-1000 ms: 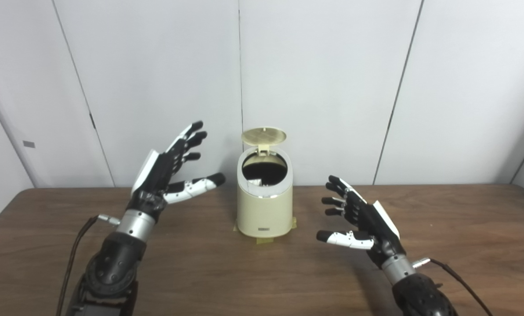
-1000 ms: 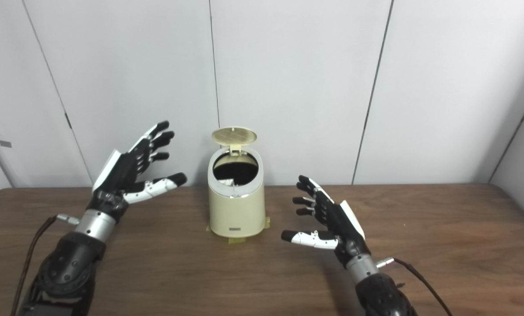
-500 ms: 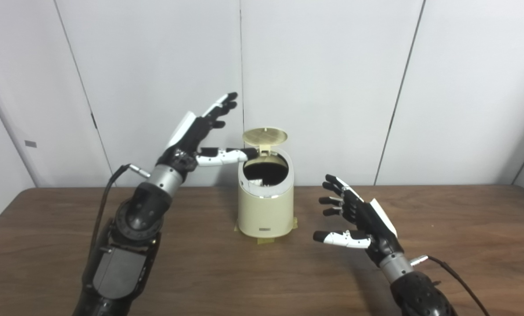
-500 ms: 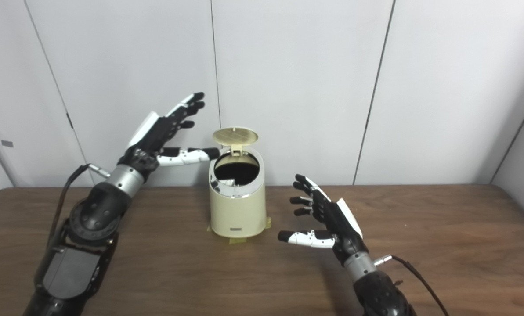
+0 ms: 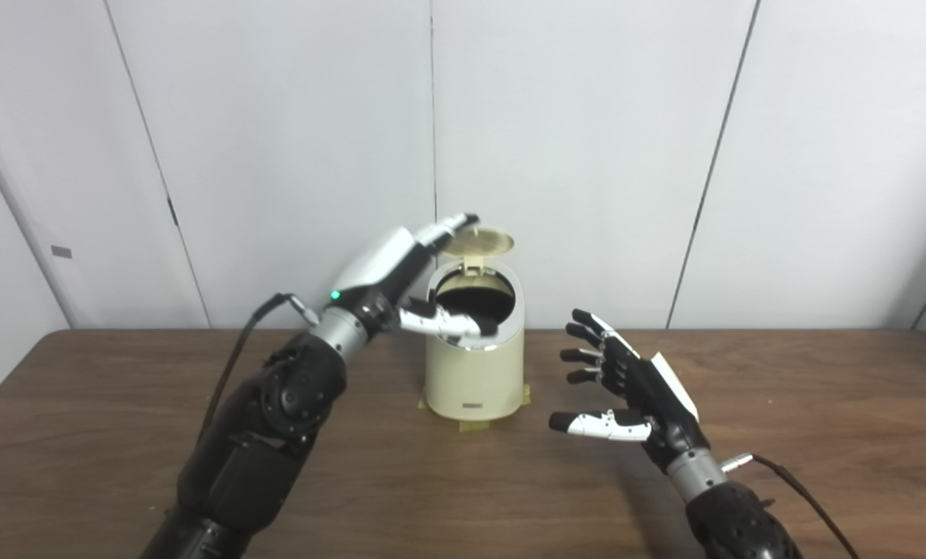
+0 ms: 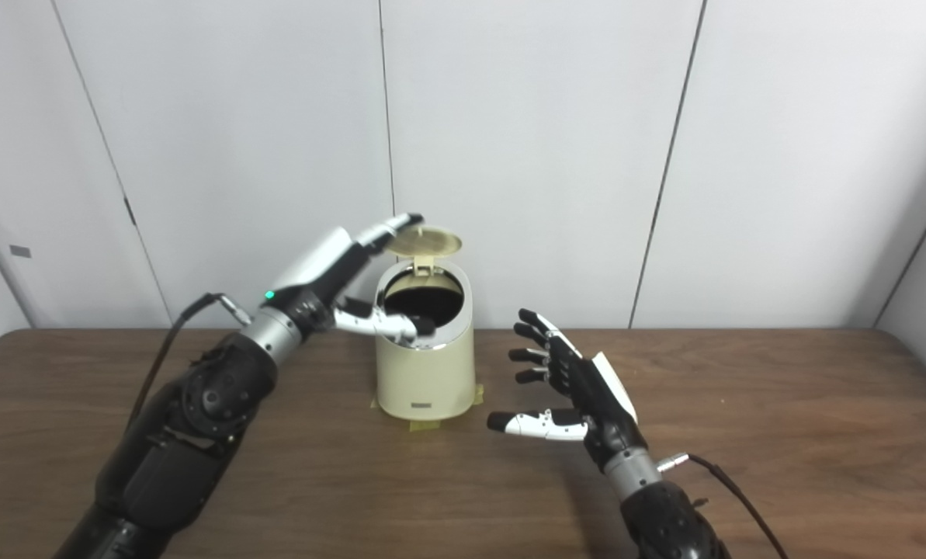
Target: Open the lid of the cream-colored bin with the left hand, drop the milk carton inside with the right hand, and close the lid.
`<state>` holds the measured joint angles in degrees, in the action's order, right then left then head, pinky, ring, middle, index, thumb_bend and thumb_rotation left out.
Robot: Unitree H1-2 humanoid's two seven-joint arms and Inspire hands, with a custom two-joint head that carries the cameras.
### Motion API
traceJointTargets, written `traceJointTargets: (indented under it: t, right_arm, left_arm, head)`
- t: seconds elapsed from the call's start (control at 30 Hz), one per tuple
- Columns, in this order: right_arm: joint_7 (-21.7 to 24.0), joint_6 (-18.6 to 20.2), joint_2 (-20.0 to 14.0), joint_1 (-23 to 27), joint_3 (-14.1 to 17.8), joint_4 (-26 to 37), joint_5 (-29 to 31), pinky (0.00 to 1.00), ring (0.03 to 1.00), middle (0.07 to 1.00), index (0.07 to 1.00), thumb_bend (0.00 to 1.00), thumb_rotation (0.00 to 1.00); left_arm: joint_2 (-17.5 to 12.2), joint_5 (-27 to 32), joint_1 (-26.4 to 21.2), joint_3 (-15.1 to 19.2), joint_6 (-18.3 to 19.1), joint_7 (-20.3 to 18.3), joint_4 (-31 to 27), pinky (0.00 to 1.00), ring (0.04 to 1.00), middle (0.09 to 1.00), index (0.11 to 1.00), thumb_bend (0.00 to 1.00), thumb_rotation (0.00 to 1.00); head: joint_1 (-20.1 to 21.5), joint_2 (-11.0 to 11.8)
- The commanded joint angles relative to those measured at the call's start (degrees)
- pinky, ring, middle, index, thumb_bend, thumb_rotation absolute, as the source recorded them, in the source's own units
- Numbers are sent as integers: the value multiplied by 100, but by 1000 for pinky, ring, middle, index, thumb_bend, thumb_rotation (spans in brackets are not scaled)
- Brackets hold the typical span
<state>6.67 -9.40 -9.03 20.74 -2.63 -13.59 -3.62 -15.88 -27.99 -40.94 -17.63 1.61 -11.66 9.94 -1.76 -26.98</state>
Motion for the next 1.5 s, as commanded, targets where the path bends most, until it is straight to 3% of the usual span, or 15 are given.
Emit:
traceJointTargets:
  t: [0.0, 0.27, 1.0, 1.33, 1.47]
  right_arm:
    - [-43, -226, -11, 226, 34, 130, 6, 666, 798, 893, 917, 882, 258]
    - [-61, -183, 30, 180, 28, 148, -27, 642, 788, 889, 918, 898, 287]
    - [-106, -32, 70, 195, 82, 241, -84, 668, 803, 893, 916, 905, 278]
    - [-123, -37, 99, 184, 83, 264, -145, 654, 797, 894, 917, 902, 284]
    - [-105, -31, 109, 165, 95, 297, -113, 668, 805, 897, 919, 895, 274]
  left_arm:
    - [-117, -181, -428, -20, -209, 32, -31, 953, 1000, 968, 945, 882, 408]
    - [-217, -727, -455, -228, -130, -128, -177, 1000, 1000, 942, 929, 913, 498]
    - [-438, -1171, -293, -180, -201, -420, -660, 1000, 1000, 898, 893, 923, 471]
    - [-488, -1208, -208, -192, -234, -543, -665, 1000, 1000, 893, 889, 964, 555]
    - [-510, -1226, -163, -187, -195, -686, -710, 1000, 1000, 892, 885, 957, 497]
  head:
    - [0, -7]
    - [30, -30]
    - [95, -120]
    - [137, -169]
    - [142, -192]
